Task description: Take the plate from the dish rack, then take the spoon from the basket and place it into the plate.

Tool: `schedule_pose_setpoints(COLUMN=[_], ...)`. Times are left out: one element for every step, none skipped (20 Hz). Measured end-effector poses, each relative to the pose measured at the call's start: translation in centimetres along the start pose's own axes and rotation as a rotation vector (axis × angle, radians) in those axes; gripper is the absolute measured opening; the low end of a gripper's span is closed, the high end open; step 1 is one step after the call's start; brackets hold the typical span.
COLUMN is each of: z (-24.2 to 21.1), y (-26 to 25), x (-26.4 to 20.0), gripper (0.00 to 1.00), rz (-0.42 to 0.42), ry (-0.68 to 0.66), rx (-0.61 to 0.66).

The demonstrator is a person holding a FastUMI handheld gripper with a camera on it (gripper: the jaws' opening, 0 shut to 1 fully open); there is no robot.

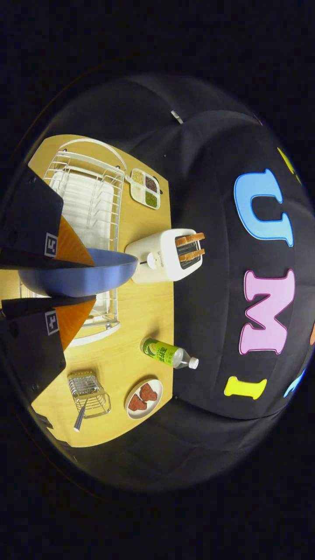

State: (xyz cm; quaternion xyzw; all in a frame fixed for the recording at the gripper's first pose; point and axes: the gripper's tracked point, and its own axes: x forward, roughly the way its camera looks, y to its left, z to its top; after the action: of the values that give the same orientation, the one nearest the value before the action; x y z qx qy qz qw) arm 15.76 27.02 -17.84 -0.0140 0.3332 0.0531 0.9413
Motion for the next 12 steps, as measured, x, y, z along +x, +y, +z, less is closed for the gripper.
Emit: schedule_pose_setpoints(z=[-0.1, 0.3, 0.8, 1.6, 2.2, 2.2, 1.7, 1.2, 1.1, 1.1, 1.2, 1.3], y=[0.2, -0.2, -0.8, -1.3, -1.3, -0.6, 0.1, 0.6, 0.4, 0.2, 0.0, -0.1], x=[0.1, -0.1, -0.4, -0.8, -1.0, -1.1, -1.2, -1.3, -1.1, -1.3, -1.3, -1.9], gripper=[0.29, 0.29, 0.29, 0.29, 0.27, 0.26, 0.23, 0.23, 0.23, 0.22, 0.22, 0.21], rz=[-0.007, -0.032, -0.063, -0.094, -0.103, -0.072, -0.045, -0.022, -0.007, 0.009, 0.028, 0.047], ry=[0.004, -0.005, -0.020, -0.048, -0.073, -0.076, -0.058, -0.041, -0.034, -0.037, -0.046, -0.050], rx=[-0.007, -0.008, -0.006, -0.006, -0.021, -0.041, -0.039, -0.030, -0.026, -0.027, -0.024, -0.017])
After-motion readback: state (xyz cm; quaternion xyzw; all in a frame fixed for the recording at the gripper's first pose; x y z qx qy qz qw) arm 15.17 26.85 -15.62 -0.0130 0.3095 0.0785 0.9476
